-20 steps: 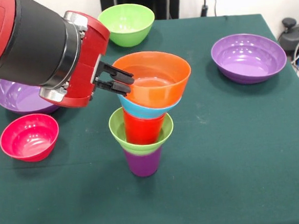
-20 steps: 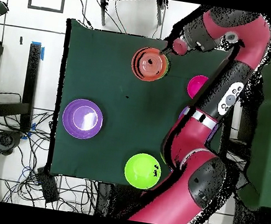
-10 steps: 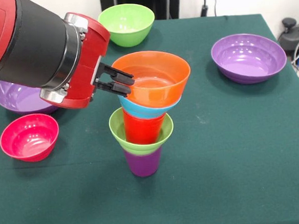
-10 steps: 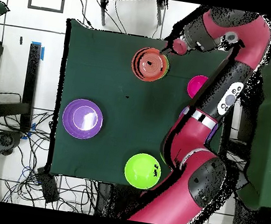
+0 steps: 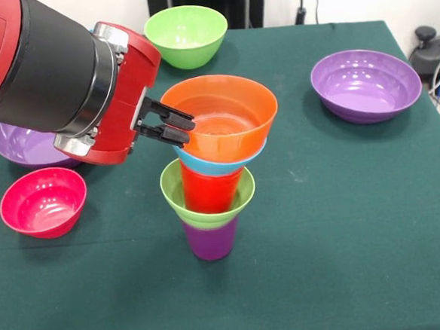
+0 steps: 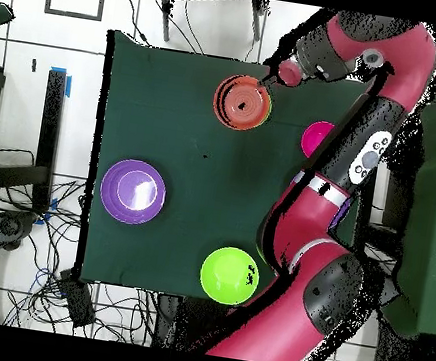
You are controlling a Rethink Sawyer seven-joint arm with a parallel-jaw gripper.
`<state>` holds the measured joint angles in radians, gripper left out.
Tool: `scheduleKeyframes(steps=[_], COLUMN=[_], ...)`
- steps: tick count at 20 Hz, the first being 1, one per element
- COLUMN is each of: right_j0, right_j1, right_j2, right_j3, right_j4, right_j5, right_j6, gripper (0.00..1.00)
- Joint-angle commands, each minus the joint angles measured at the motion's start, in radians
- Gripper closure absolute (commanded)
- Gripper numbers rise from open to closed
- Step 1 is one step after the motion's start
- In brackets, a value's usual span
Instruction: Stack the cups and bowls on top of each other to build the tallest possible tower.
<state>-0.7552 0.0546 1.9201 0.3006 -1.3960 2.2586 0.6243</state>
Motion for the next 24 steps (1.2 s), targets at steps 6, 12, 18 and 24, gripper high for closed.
scheduleKeyframes(steps=[6,12,18,24], right_j0=[0.015,0.013,0.008,0.008], right_j1=[-0.024,-0.024,-0.028,-0.028], right_j2=[-0.025,-0.032,-0.041,-0.038], right_j3=[-0.109,-0.104,-0.098,-0.103], right_j4=[-0.099,-0.09,-0.086,-0.1], right_j5=[-0.035,-0.036,-0.033,-0.025], right_j6=[0.016,0.018,0.016,0.0], gripper=[1.0,1.0,1.0,1.0])
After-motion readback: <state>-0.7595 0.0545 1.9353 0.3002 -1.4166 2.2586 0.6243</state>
